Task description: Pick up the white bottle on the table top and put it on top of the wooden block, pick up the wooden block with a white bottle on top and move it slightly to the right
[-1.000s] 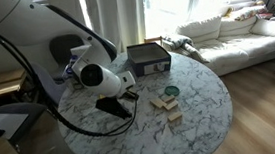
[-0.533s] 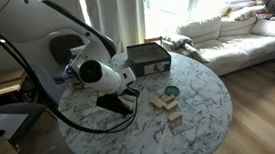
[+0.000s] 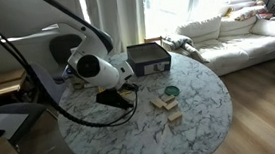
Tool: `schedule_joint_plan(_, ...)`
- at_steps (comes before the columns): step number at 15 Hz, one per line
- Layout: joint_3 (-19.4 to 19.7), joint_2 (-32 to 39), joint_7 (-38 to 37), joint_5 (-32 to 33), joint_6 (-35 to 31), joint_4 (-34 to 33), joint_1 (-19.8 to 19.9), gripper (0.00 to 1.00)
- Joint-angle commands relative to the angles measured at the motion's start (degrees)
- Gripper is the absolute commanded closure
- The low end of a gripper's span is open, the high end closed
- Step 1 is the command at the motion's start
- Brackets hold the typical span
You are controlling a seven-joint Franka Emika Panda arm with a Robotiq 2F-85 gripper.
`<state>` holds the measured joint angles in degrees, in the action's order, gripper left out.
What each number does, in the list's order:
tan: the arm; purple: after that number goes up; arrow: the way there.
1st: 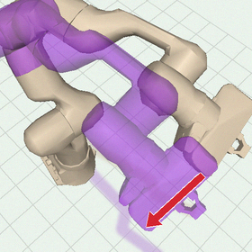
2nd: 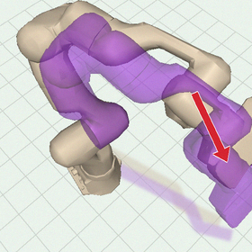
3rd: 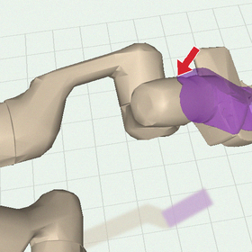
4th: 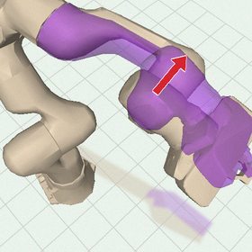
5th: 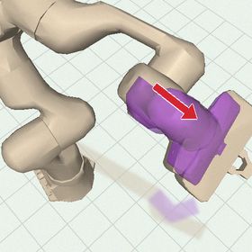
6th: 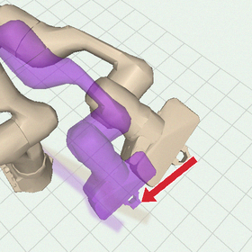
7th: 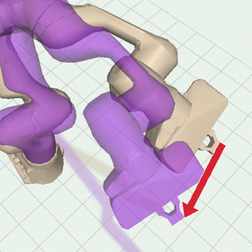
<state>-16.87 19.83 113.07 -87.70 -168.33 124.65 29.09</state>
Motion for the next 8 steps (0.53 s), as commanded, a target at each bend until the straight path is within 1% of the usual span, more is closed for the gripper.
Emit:
schedule_joint_plan(1,-0.4,-2.8,2.9,2.1,3.5,2.9,0.6,0.41)
schedule_joint_plan(5,-0.5,-4.5,5.8,4.1,8.6,5.2,1.0,0.41)
schedule_joint_plan(8,-0.1,-5.5,6.1,7.3,12.6,7.0,1.1,0.41)
